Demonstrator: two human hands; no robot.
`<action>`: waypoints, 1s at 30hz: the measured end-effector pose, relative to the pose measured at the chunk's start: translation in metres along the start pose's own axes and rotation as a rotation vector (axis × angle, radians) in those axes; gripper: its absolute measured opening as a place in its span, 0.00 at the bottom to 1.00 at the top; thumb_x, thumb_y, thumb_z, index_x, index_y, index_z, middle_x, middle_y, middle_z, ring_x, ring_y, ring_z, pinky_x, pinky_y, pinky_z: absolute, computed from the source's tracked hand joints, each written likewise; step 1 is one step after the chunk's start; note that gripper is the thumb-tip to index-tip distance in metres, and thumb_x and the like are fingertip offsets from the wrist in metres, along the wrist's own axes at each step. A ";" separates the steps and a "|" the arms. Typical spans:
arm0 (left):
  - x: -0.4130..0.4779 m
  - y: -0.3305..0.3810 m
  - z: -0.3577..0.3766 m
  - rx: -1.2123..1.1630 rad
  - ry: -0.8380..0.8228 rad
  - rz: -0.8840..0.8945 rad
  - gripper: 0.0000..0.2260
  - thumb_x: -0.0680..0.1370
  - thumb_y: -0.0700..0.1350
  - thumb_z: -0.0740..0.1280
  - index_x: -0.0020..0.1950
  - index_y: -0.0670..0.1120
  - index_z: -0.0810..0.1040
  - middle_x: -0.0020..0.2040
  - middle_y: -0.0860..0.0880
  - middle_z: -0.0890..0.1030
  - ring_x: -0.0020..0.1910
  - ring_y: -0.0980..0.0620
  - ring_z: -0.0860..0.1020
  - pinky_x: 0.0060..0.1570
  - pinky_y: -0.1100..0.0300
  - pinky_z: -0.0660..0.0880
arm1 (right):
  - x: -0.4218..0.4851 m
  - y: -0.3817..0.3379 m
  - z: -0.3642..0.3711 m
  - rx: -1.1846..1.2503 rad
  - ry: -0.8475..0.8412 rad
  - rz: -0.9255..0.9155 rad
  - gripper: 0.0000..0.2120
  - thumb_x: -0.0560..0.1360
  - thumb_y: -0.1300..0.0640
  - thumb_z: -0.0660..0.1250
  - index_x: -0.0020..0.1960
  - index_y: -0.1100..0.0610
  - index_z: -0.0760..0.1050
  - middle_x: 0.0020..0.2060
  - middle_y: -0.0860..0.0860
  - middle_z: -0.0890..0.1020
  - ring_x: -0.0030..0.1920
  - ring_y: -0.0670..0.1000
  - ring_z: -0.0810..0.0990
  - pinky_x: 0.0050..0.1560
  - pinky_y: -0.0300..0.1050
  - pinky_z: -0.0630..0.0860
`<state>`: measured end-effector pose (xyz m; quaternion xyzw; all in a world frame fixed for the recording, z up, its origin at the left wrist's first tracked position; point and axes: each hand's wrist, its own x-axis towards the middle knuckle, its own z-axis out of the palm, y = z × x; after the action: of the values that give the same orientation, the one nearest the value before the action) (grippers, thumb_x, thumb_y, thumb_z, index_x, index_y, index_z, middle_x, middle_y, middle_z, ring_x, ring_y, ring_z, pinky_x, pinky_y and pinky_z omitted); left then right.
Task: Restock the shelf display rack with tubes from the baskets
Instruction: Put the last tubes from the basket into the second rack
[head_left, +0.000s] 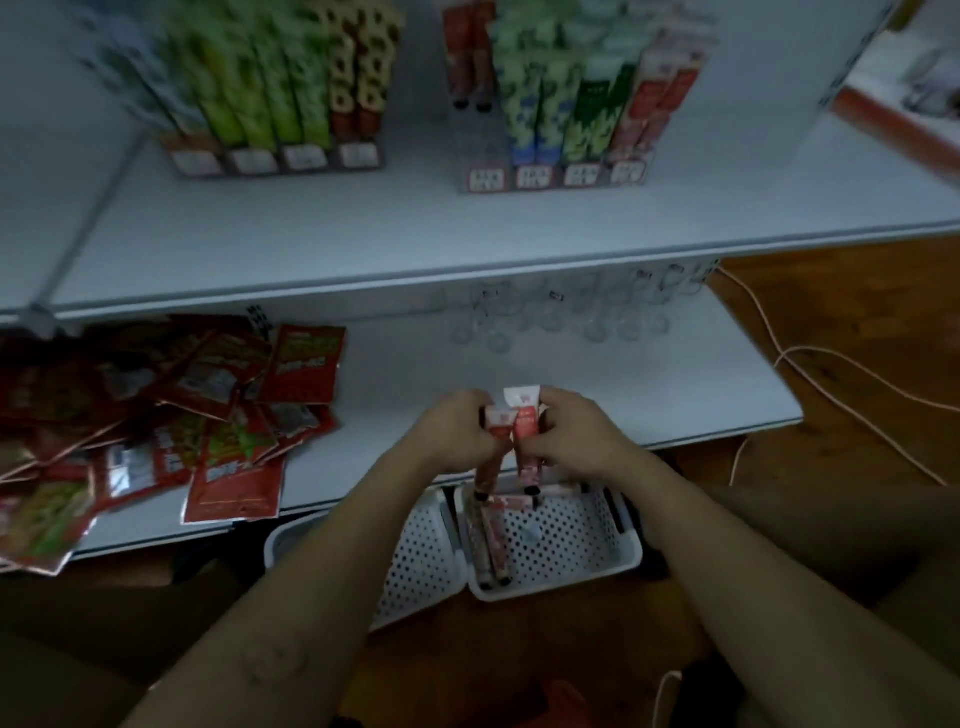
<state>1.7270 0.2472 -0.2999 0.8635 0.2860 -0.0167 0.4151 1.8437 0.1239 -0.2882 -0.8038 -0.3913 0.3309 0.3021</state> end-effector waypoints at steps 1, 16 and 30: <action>-0.002 0.012 -0.019 0.009 -0.004 0.030 0.06 0.71 0.45 0.71 0.39 0.47 0.75 0.38 0.46 0.81 0.36 0.48 0.79 0.36 0.58 0.74 | 0.000 -0.015 -0.010 -0.007 0.014 -0.056 0.18 0.68 0.61 0.71 0.56 0.48 0.78 0.34 0.39 0.78 0.32 0.36 0.76 0.35 0.29 0.69; -0.032 0.137 -0.206 0.209 0.368 0.314 0.10 0.69 0.52 0.75 0.38 0.49 0.78 0.34 0.49 0.79 0.34 0.50 0.76 0.32 0.55 0.69 | 0.005 -0.178 -0.126 -0.003 0.275 -0.464 0.12 0.71 0.53 0.74 0.53 0.51 0.79 0.39 0.50 0.84 0.37 0.46 0.83 0.35 0.46 0.82; 0.041 0.133 -0.265 0.017 0.804 0.413 0.09 0.67 0.47 0.77 0.38 0.50 0.77 0.34 0.56 0.79 0.30 0.63 0.75 0.28 0.66 0.70 | 0.075 -0.244 -0.173 0.039 0.642 -0.644 0.08 0.69 0.56 0.76 0.42 0.49 0.76 0.35 0.46 0.82 0.37 0.48 0.82 0.42 0.52 0.80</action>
<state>1.7735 0.3939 -0.0433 0.8436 0.2463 0.4010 0.2585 1.9077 0.2719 -0.0251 -0.6973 -0.5016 -0.0389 0.5106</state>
